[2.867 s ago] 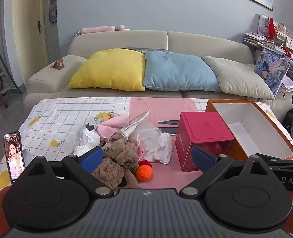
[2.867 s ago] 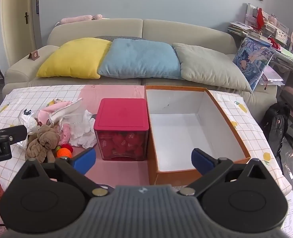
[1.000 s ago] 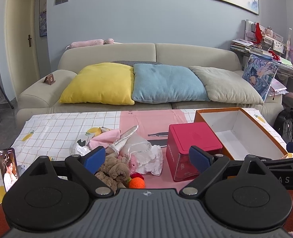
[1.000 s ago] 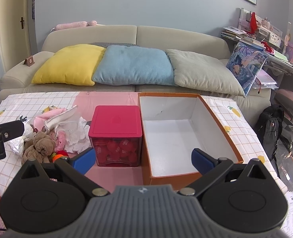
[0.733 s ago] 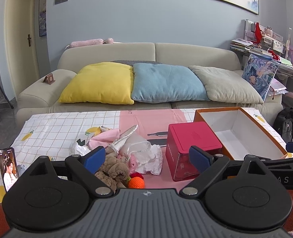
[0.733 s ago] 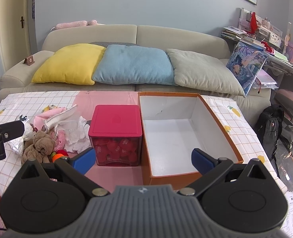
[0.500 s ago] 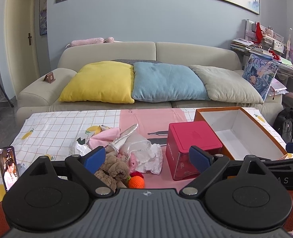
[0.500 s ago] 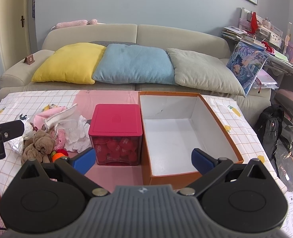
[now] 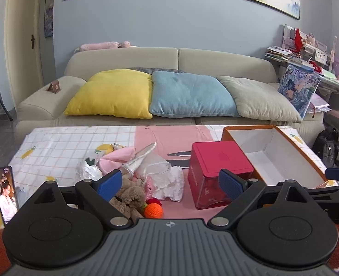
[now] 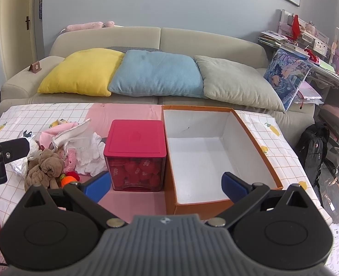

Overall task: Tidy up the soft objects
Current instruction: 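Grasp the plastic-wrapped bundle with the left tool while the right tool grasps the brown teddy bear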

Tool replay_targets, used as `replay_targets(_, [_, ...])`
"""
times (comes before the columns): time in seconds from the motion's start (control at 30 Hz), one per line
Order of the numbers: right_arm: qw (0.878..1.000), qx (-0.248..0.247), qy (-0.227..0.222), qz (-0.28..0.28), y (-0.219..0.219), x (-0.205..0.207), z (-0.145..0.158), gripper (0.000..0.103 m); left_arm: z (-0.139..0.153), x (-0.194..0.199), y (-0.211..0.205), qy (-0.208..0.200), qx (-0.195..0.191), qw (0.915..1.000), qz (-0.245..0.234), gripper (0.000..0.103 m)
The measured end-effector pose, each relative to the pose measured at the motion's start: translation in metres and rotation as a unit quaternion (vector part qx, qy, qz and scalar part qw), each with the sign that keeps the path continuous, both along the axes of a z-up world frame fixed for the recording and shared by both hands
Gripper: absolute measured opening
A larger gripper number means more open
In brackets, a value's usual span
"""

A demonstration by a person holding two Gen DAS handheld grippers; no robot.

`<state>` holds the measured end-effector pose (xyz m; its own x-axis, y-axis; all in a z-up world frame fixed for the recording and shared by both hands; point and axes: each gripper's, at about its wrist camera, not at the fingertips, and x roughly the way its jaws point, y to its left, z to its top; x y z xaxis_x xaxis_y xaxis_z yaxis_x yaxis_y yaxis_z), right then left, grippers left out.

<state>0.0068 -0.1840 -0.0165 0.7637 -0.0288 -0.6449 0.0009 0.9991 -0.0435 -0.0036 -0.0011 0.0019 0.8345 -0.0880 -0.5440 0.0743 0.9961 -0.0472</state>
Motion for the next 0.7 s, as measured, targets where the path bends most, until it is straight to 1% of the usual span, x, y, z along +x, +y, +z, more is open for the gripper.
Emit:
replay_targets(0.1, [1.000,0.007,0.000,0.017,0.001,0.002,0.000,0.100,-0.001,0.002,0.005,0.003,-0.016,0.9998,-0.007,0.103])
replay_targets(0.27, [0.997,0.046,0.009,0.055,0.002,0.010,-0.008,0.100,-0.009,0.007,0.021,0.016,-0.033,0.9992,-0.018,0.102])
replay_targets(0.3, [0.997,0.047,0.016,0.063,0.005,0.013,-0.010,0.100,-0.012,0.010,0.025,0.024,-0.034,0.9990,-0.017,0.094])
replay_targets(0.33, [0.996,0.049,0.021,0.073,0.008,0.016,-0.012,0.100,-0.017,0.014,0.029,0.040,-0.032,0.9985,-0.018,0.089])
replay_targets(0.37, [0.995,0.051,0.024,0.085,0.011,0.018,-0.015,0.097,-0.022,0.019,0.032,0.057,-0.029,0.9977,-0.022,0.082])
replay_targets(0.4, [0.993,0.053,0.028,0.098,0.015,0.021,-0.018,0.090,-0.028,0.023,0.035,0.071,-0.026,0.9968,-0.026,0.080])
replay_targets(0.43, [0.992,0.054,0.035,0.112,0.021,0.025,-0.021,0.085,-0.033,0.027,0.039,0.085,-0.024,0.9957,-0.029,0.080])
replay_targets(0.5, [0.988,0.055,0.052,0.135,0.030,0.032,-0.030,0.071,-0.044,0.033,0.045,0.108,-0.018,0.9934,-0.035,0.074])
replay_targets(0.53, [0.986,0.053,0.058,0.145,0.035,0.036,-0.035,0.068,-0.047,0.035,0.048,0.116,-0.015,0.9925,-0.037,0.073])
replay_targets(0.6, [0.983,0.048,0.073,0.160,0.045,0.043,-0.044,0.058,-0.051,0.039,0.057,0.125,-0.010,0.9916,-0.032,0.072])
replay_targets(0.67, [0.979,0.049,0.086,0.176,0.053,0.052,-0.051,0.054,-0.053,0.043,0.064,0.127,-0.004,0.9917,-0.021,0.072])
replay_targets(0.7, [0.978,0.053,0.092,0.182,0.057,0.056,-0.054,0.054,-0.054,0.045,0.068,0.127,-0.001,0.9918,-0.017,0.072])
